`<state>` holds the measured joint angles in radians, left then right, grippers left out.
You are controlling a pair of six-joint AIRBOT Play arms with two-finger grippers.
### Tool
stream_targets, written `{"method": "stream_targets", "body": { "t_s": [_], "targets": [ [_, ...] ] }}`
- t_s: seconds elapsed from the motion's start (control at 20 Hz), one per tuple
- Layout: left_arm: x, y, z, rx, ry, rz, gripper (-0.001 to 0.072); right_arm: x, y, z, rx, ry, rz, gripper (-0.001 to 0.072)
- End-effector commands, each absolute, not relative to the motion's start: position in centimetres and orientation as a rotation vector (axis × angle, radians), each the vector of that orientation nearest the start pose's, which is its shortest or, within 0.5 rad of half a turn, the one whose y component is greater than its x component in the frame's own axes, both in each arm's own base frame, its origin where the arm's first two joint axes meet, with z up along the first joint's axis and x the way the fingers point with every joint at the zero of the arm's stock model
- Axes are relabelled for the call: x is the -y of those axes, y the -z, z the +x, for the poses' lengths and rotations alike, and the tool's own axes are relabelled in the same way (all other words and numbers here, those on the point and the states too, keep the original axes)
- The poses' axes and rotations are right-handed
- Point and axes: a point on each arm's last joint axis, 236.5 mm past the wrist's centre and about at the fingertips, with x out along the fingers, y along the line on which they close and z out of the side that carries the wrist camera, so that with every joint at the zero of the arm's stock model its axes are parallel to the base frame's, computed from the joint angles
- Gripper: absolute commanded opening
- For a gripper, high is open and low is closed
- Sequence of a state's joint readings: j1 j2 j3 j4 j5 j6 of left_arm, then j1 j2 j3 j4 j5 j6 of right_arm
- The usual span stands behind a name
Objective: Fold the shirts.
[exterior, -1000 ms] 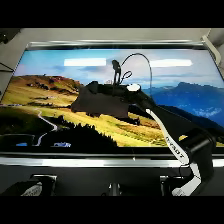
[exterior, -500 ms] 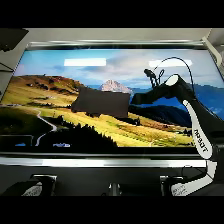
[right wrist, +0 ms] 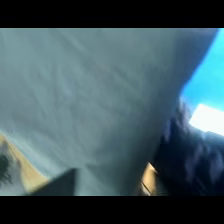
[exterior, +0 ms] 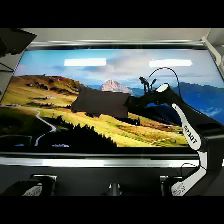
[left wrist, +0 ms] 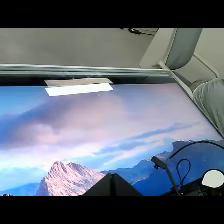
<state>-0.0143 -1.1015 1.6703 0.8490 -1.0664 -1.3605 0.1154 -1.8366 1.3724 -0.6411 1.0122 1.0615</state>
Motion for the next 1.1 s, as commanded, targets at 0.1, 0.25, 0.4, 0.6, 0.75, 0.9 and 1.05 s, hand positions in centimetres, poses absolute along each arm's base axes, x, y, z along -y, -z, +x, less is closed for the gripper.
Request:
{"method": "stream_targets", "body": {
  "t_s": [0.1, 0.25, 0.4, 0.6, 0.75, 0.9, 1.05],
  "targets": [
    [15.5, -35.6, 39.6, -0.421, 0.618, -0.289, 0.0039, -22.0, 6.1, 47.4, -1.145, -0.771, 0.505, 0.0021],
    [15.5, -35.6, 39.5, -0.421, 0.618, -0.289, 0.0039, -16.5, 3.0, 49.6, -1.060, -0.769, 0.498, 0.0018],
    [15.5, -35.6, 39.6, -0.422, 0.618, -0.289, 0.0040, -5.1, -1.1, 52.4, -0.919, -0.594, 0.548, 0.0018],
    [15.5, -35.6, 39.6, -0.422, 0.618, -0.289, 0.0040, 12.5, -6.0, 49.6, -0.774, -0.299, 0.636, 0.0019],
    [15.5, -35.6, 39.6, -0.422, 0.618, -0.289, 0.0040, 22.5, -8.0, 42.9, -0.747, -0.104, 0.687, 0.0019],
    [15.5, -35.6, 39.6, -0.422, 0.618, -0.289, 0.0039, 28.4, -7.1, 34.6, -0.840, 0.065, 0.729, 0.0020],
    [15.5, -35.6, 39.5, -0.422, 0.619, -0.289, 0.0040, 30.6, -3.5, 25.6, -1.119, 0.229, 0.711, 0.0019]
  ]
}}
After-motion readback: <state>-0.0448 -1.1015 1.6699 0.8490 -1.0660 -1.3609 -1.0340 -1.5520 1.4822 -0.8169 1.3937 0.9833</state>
